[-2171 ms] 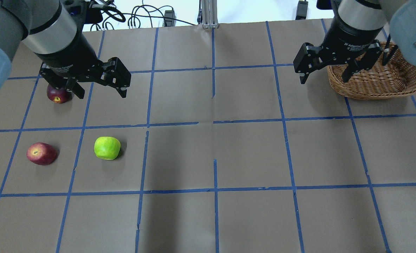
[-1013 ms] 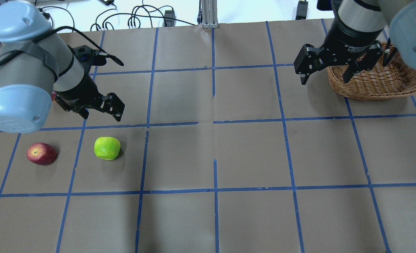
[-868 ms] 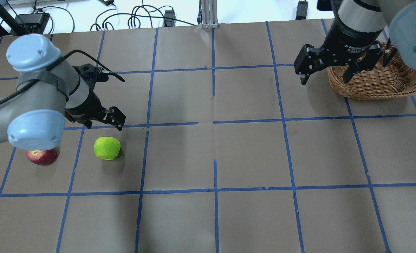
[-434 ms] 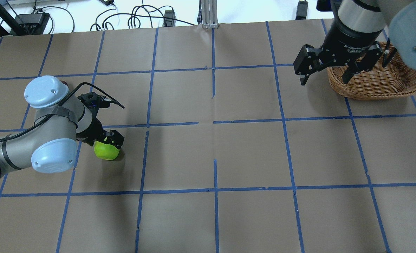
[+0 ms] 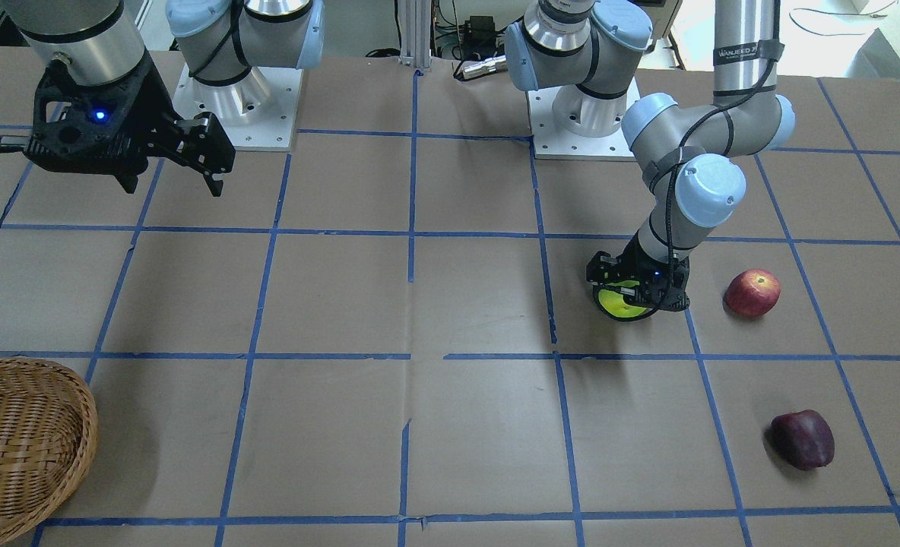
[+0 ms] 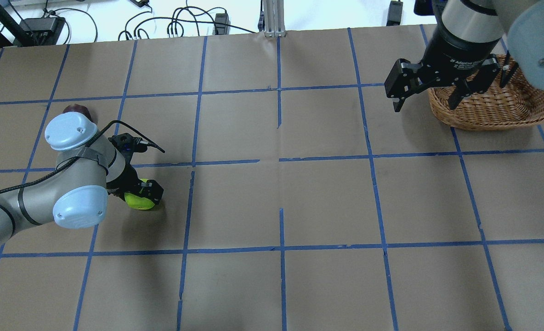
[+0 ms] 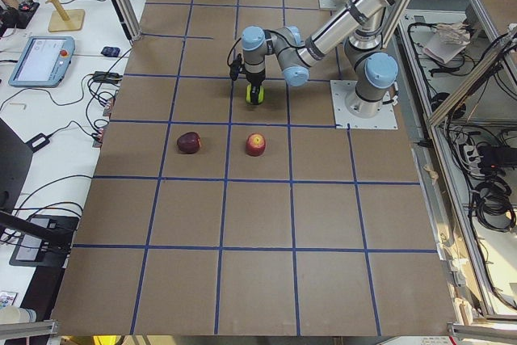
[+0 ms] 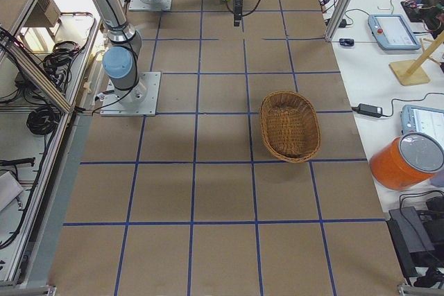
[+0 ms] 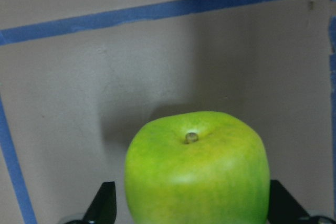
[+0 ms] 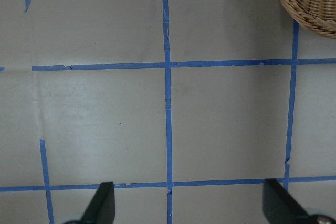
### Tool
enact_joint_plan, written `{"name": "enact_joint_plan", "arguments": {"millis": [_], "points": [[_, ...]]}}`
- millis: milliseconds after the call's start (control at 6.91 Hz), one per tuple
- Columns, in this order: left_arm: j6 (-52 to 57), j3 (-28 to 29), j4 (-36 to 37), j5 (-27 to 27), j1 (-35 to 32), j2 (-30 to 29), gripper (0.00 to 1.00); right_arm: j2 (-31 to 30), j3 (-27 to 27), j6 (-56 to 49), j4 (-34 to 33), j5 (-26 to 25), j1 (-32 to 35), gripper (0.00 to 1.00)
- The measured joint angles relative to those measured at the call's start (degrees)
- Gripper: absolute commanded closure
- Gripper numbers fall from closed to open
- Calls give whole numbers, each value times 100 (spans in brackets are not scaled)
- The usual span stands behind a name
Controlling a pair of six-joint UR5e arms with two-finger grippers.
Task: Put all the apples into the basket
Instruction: 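Set the green apple at center with left gripper while right arm approaches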
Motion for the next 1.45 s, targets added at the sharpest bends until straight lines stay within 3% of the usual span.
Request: {"name": "enact_joint_plan", "arguments": {"millis": [434, 724, 1013, 1158, 1303, 1447], "points": [[-1264, 353, 42, -58, -278, -80, 59, 12, 6, -4, 8, -16, 0, 0], [-3066, 1146, -480, -85, -1302, -240, 59, 21, 5, 0, 36, -25, -6, 0], [-5020, 1644, -518, -107, -2551, -667, 57, 38, 8, 6, 3, -26, -14, 0], [-5996, 1851, -325, -268, -3012, -943, 48, 51, 9, 30, -27, -25, -19, 0], [-6935, 2099, -205, -597, -3295, -1223, 6, 88, 11, 50, -59, -22, -23, 0], [-7569, 2322, -156, -850, -3416, -1443, 0, 207, 20, 37, -76, -16, -25, 0]]}}
